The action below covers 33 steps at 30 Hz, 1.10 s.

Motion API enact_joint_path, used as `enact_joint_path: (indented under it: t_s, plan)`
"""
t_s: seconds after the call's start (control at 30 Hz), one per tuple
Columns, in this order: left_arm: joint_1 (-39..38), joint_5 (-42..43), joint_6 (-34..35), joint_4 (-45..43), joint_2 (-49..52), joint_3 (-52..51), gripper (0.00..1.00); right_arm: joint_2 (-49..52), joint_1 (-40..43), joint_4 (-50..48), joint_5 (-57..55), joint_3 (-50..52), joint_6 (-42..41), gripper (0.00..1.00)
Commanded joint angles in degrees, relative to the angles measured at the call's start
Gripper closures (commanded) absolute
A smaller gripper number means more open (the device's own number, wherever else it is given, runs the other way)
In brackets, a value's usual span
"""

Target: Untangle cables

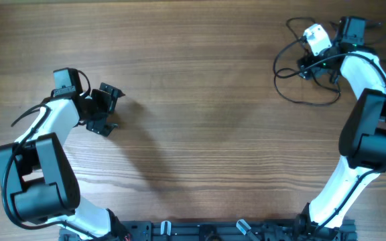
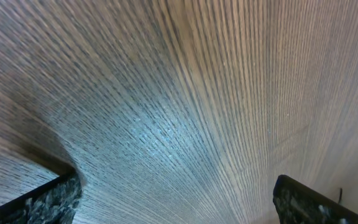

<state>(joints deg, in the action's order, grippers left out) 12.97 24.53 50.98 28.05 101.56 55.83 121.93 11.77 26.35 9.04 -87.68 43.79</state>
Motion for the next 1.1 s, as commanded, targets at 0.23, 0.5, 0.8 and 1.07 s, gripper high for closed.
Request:
enact_joint_path:
  t_s: [0.23, 0.5, 0.8, 1.07]
  plan:
    - [-2.01, 5.01, -16.65, -8.98, -18.18, -0.22, 0.0, -29.0, -3.08, -11.02, 3.04, -0.5, -10.78, 0.0]
    - [-13.9, -21.68, -38.82, 15.19, -52.39, -0.24, 0.0, -45.97, -3.15, -8.96, 4.61, 2.51, -10.86, 0.0]
    - [-15.1, -21.62, -38.77, 29.73, -61.55, -0.28, 0.0, -83.67, -3.13, -16.81, 10.99, 34.56, -13.99, 0.0]
    - [-15.1, -21.64, -38.77, 29.9, -74.71, -0.28, 0.0, -102.09, -3.13, -10.82, 13.14, 37.4, -15.28, 0.0]
